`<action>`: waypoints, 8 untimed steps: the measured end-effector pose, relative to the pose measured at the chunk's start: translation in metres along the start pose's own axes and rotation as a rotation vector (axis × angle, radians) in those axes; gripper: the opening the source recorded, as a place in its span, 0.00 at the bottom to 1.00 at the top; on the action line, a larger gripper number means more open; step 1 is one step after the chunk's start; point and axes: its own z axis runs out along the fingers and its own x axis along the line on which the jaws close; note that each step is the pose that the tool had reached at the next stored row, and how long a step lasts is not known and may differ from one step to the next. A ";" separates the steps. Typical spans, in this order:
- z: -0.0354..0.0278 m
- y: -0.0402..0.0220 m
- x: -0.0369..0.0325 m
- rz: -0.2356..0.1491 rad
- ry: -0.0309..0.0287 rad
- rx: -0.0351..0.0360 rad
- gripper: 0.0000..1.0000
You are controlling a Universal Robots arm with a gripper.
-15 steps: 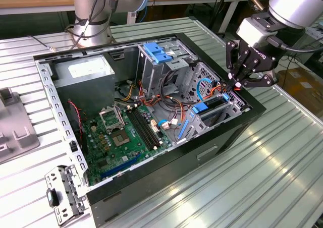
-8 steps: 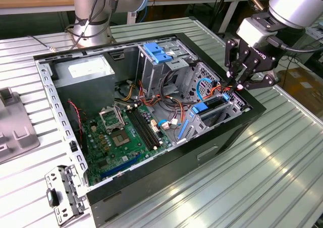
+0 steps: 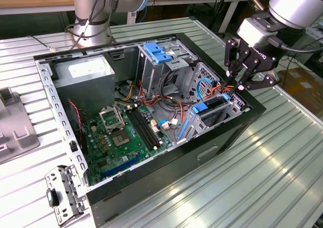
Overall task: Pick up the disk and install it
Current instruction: 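Insert the first disk wire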
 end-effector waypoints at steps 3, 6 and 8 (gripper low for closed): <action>0.0007 -0.0009 0.0001 -0.002 0.0000 -0.0001 0.30; 0.0013 -0.0018 0.0001 -0.004 0.0000 -0.0003 0.30; 0.0021 -0.0031 0.0002 -0.006 0.0000 -0.0005 0.30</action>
